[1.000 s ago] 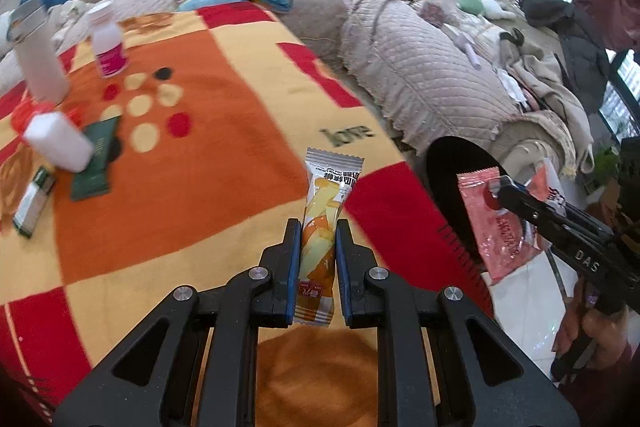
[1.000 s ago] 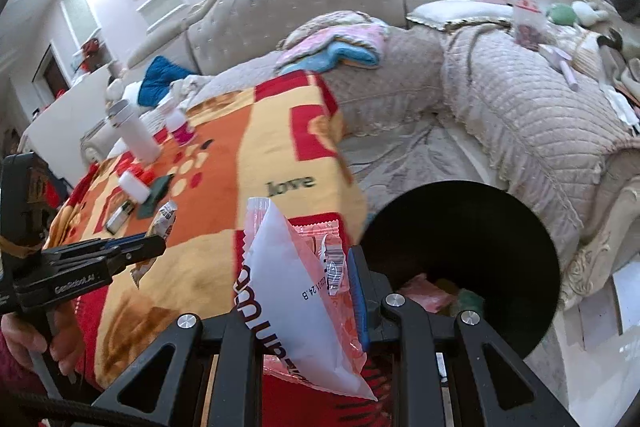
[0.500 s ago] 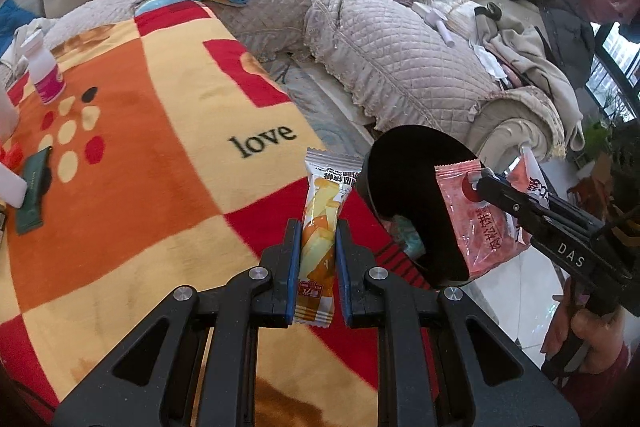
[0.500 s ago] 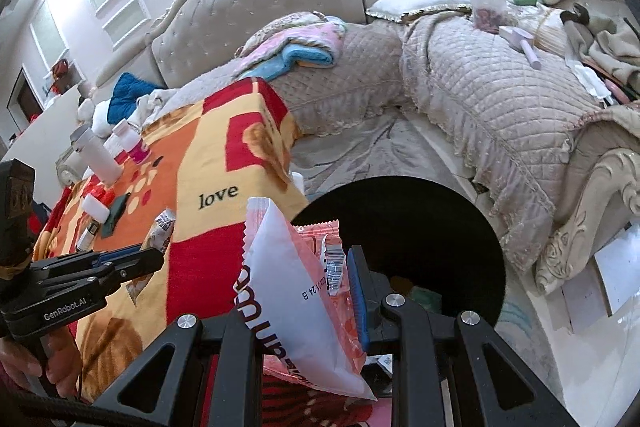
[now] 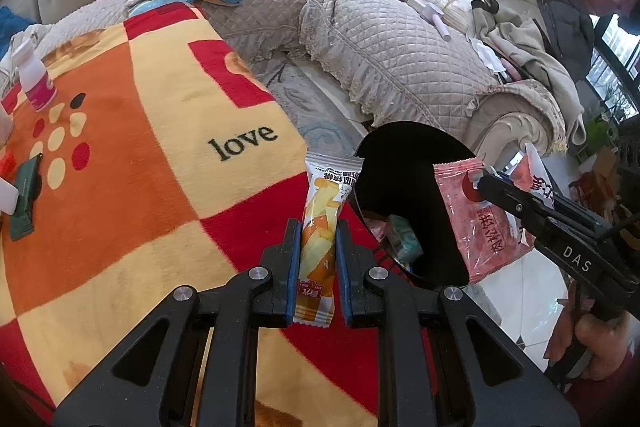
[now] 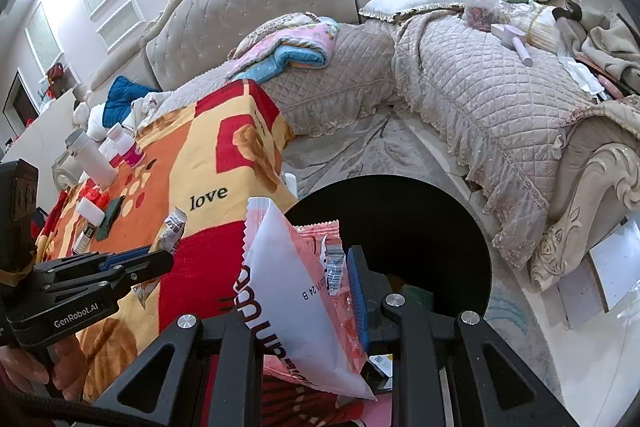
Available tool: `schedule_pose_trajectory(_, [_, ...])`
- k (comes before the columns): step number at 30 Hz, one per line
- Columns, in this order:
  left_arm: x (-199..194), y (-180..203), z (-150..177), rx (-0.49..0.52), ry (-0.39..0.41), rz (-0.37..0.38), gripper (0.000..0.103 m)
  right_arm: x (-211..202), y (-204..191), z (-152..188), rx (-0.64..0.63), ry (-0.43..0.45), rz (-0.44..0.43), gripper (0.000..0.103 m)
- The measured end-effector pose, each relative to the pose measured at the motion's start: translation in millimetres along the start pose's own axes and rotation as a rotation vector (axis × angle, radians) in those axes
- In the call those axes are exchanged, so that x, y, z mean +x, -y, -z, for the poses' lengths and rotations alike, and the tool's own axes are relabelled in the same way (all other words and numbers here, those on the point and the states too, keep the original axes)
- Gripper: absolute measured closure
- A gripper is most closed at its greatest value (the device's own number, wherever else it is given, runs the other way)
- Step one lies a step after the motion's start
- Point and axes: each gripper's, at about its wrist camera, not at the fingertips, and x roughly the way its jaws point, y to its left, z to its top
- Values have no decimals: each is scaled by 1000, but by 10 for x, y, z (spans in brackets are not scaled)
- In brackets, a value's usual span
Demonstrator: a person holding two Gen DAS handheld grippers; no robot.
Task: Collect trash
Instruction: 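Carry the snack bar and pink-white bag over the black bin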
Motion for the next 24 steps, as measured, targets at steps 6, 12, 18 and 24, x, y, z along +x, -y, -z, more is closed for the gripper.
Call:
schedule_pose_trajectory(6, [19, 37, -4, 2, -5, 3, 89, -9, 20, -2, 5, 0, 3, 83])
schedule_pose_trajectory(12, [75, 79, -22, 7, -14, 14, 89, 17, 104, 16, 14, -7, 17, 83])
schedule_pose_trajectory(18, [145, 171, -41, 15, -25, 30, 89, 51, 164, 28, 25, -17, 25, 83])
schedule_pose_trajectory(24, [198, 305, -88, 32, -27, 54, 89, 75, 242, 33, 37, -22, 37, 83])
